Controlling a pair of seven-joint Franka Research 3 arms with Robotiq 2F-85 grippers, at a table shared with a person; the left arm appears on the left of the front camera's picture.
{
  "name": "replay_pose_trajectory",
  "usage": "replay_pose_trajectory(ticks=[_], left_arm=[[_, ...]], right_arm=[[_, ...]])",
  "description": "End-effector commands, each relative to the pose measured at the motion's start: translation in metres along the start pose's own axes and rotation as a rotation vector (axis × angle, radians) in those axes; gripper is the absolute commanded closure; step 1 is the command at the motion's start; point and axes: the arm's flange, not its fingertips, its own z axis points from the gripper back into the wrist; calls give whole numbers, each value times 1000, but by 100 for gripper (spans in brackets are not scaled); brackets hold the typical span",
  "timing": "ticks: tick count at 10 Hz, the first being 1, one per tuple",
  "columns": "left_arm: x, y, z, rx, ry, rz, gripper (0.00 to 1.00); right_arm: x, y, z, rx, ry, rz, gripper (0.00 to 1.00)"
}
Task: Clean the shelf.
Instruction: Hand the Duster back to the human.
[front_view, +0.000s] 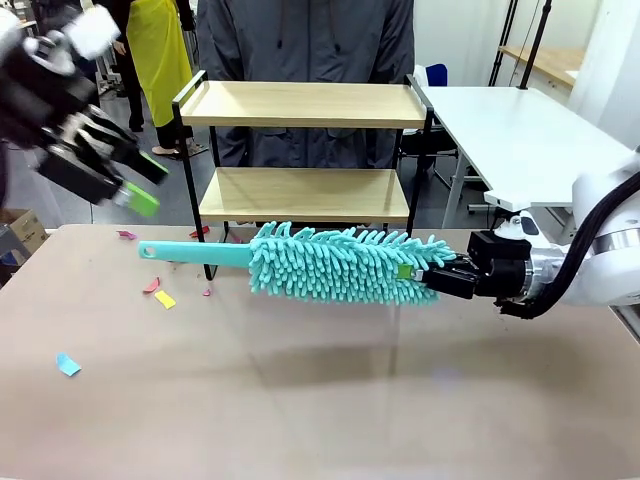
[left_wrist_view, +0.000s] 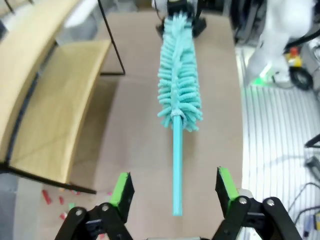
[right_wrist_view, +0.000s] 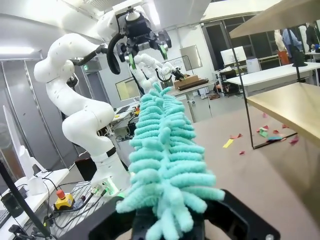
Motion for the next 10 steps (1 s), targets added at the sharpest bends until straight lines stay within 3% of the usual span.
replay_pose_trajectory(ticks=[1, 5, 6, 7, 10], left_arm=[[-37, 3, 36, -39, -152, -19, 0], [-124, 7, 86, -7, -303, 41, 0], [-93, 1, 85, -11, -233, 18, 0], [-93, 1, 85, -11, -233, 18, 0], [-93, 1, 85, -11, -233, 18, 0]], right_arm=[[3, 3, -1, -6, 0, 8, 100], [3, 3, -1, -6, 0, 8, 100], [3, 3, -1, -6, 0, 8, 100], [0, 0, 0, -1, 0, 0, 83], [80, 24, 11, -14, -50, 58, 83]])
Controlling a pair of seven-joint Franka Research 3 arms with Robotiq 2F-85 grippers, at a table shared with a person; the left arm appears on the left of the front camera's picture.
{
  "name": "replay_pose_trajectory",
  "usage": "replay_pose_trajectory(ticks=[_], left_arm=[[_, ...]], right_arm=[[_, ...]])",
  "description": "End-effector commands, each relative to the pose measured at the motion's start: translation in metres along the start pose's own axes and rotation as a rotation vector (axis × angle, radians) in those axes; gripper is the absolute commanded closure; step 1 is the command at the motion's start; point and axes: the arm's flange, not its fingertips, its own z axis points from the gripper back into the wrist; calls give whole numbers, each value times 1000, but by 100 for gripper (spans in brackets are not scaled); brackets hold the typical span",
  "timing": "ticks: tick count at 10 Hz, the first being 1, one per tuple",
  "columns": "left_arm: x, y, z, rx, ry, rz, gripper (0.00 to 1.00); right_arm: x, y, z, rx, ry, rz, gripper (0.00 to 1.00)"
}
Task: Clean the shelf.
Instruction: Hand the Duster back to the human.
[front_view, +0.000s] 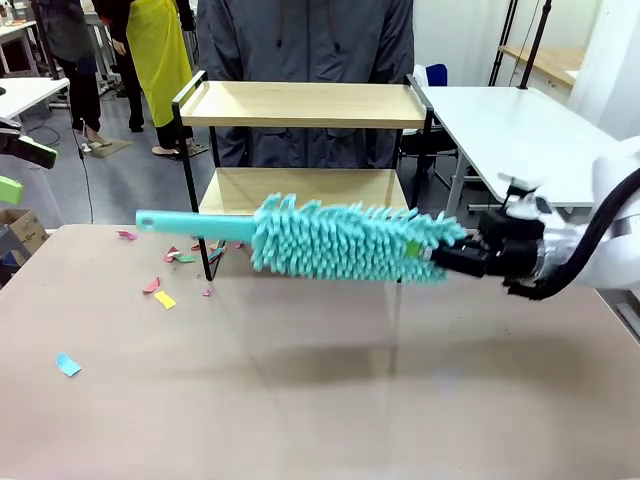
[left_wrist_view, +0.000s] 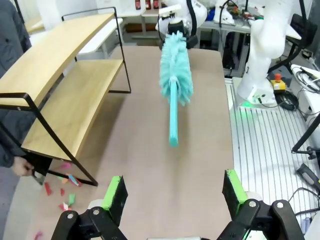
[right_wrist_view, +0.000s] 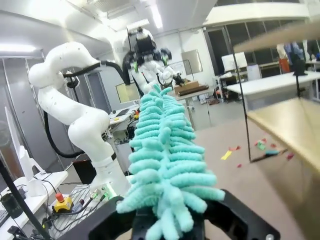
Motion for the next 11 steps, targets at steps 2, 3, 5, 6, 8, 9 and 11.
replay_pose_trajectory(ticks=[2, 3, 5, 6, 8, 9, 11], left_arm=[[-1, 2, 4, -3, -28, -8, 0], [-1, 2, 4, -3, -28, -8, 0], [-1, 2, 4, -3, -28, -8, 0], [-1, 2, 4, -3, -28, -8, 0], [-1, 2, 4, -3, -28, -8, 0], [-1, 2, 4, -3, -28, -8, 0], [-1, 2, 4, -3, -28, -8, 0]], right_arm=[[106, 31, 19, -67, -57, 61, 83], [140, 40, 30, -133, -67, 96, 83], [202, 60, 64, -406, -125, 219, 83], [219, 71, 83, -497, -191, 247, 83], [235, 87, 126, -790, -266, 295, 83], [237, 90, 147, -913, -301, 346, 83], [224, 85, 181, -1088, -316, 333, 83]])
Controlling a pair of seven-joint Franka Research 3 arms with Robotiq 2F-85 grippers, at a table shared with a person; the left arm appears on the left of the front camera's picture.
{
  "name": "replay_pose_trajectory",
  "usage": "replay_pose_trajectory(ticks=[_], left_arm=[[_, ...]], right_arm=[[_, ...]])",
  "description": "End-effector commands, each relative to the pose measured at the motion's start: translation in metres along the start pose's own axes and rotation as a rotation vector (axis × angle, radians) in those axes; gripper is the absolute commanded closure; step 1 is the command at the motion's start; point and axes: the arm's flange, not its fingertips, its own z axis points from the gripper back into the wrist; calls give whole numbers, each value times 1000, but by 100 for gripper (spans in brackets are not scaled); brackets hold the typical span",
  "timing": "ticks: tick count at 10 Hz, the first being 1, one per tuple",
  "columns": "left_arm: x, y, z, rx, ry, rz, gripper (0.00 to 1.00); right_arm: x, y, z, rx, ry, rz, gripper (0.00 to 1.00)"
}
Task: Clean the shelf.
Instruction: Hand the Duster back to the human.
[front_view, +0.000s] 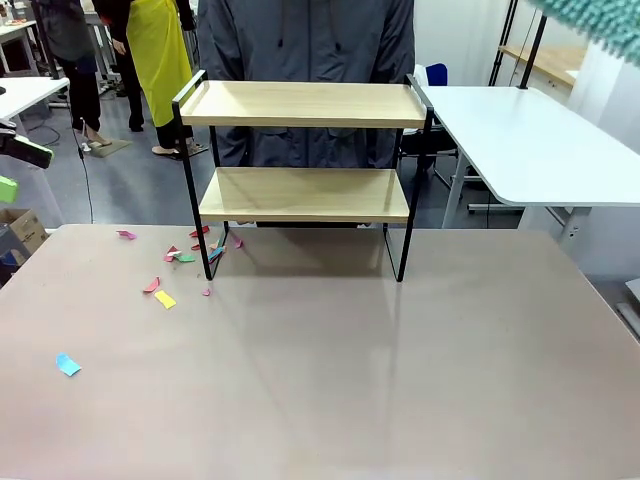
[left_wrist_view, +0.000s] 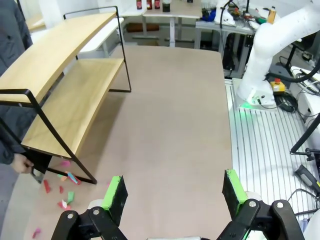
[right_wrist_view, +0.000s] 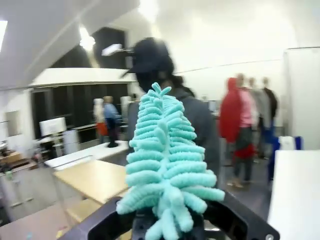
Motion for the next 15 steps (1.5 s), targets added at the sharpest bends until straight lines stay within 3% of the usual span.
replay_pose_trajectory(ticks=[1, 3, 6, 9, 10, 11, 15], left_arm=[[2, 1, 0, -3, -23, -23, 0], [2, 1, 0, -3, -23, -23, 0], [2, 1, 0, -3, -23, -23, 0], [2, 1, 0, -3, -23, -23, 0], [2, 1, 0, -3, -23, -23, 0], [2, 1, 0, -3, -23, -23, 0], [2, 1, 0, -3, -23, -23, 0]], right_arm=[[-27, -6, -7, -112, -18, 20, 83], [-65, -25, -1, -200, 29, 33, 83], [-150, -36, 14, -259, 155, 13, 83], [-197, -35, 22, -270, 206, -17, 83], [-201, -35, 18, -260, 216, -23, 83], [-184, -58, 11, -248, 229, -52, 83], [-184, -58, 11, -248, 229, -52, 83]])
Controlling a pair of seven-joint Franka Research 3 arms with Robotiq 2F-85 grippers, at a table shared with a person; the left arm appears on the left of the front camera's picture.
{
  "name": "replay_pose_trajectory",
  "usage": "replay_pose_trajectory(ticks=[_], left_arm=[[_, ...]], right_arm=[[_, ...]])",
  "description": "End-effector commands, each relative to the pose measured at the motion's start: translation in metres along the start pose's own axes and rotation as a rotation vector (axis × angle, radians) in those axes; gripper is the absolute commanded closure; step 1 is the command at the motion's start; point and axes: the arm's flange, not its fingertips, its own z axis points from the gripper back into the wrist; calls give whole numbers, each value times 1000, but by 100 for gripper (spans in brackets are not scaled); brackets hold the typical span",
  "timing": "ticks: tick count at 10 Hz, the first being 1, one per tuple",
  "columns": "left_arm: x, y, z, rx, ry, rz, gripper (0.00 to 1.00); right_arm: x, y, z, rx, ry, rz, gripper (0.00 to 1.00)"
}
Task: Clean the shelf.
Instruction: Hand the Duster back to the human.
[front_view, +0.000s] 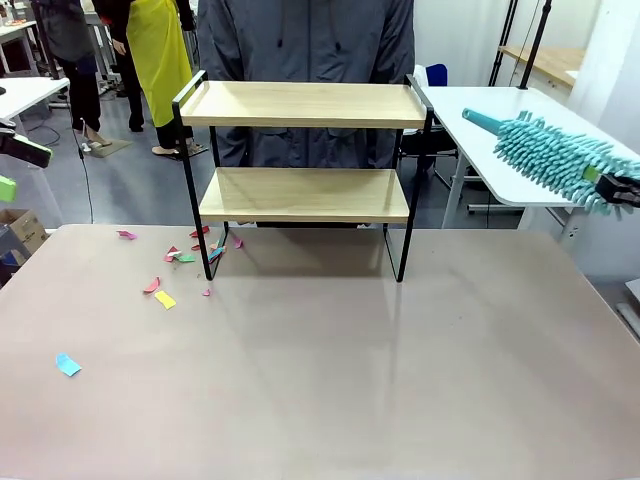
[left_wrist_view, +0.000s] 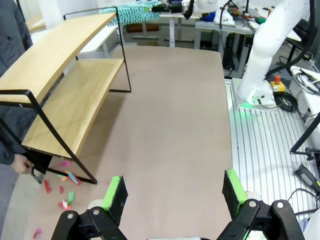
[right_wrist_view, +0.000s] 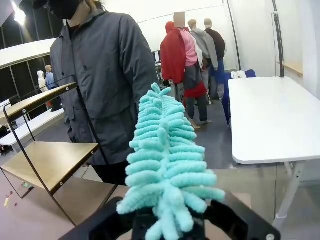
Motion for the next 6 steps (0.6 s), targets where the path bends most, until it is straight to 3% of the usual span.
replay_pose_trajectory(ticks=[1, 6], left_arm=[[1, 1, -1, -2, -23, -20, 0], [1, 1, -1, -2, -23, -20, 0]], right_arm=[[3, 3, 0, -1, 1, 7, 83], [3, 3, 0, -1, 1, 7, 83]])
